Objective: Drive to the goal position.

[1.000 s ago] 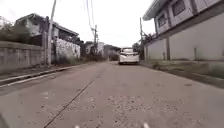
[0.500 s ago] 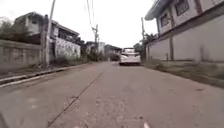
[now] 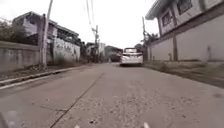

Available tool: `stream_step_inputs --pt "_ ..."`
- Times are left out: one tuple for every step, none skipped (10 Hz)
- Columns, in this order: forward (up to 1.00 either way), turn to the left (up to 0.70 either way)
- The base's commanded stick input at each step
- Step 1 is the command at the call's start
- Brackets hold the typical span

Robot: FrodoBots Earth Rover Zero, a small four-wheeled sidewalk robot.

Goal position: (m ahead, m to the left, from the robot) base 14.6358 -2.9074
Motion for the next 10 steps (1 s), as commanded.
stream_step_inputs --pt "0.85 0.0" --pt "0.85 0.0" --pt "0.85 0.0" --pt "0.85 0.0" --pt "0.85 0.0" --pt "0.85 0.0" --pt "0.85 0.0" --pt "0.85 0.0" --pt "0.85 0.0" --pt "0.85 0.0"
